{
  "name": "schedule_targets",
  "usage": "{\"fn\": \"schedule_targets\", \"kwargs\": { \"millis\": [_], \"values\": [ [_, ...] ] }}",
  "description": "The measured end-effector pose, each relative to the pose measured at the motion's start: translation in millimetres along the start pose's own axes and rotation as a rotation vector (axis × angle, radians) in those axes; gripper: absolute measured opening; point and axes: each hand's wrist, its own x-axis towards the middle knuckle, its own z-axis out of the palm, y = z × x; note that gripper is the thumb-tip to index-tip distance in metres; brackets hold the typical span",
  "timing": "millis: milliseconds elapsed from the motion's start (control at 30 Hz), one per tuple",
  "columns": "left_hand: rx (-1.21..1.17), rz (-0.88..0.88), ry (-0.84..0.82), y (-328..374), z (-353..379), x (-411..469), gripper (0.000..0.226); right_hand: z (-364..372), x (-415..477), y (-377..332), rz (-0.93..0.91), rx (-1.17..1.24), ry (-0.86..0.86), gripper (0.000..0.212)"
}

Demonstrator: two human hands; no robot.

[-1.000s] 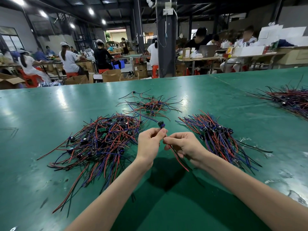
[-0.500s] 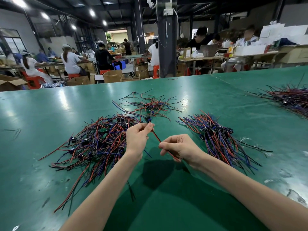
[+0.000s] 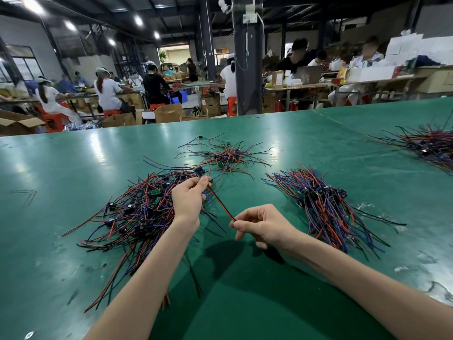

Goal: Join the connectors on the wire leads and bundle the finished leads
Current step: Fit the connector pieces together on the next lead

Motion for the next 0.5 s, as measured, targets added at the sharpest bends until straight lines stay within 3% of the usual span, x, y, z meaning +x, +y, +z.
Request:
{"fn": "schedule_targets", "kwargs": {
  "millis": [400,500],
  "values": [
    [-0.115,-0.076,-0.066,-1,13,-16,0.019,-15,-3,-15,0.095,-0.065,-0.163,0.014],
    [-0.105,-0.096,-0.158,0,19,-25,0.016,-22,-1,-20,0.070,-0.057,-0.087,0.023]
  ]
}}
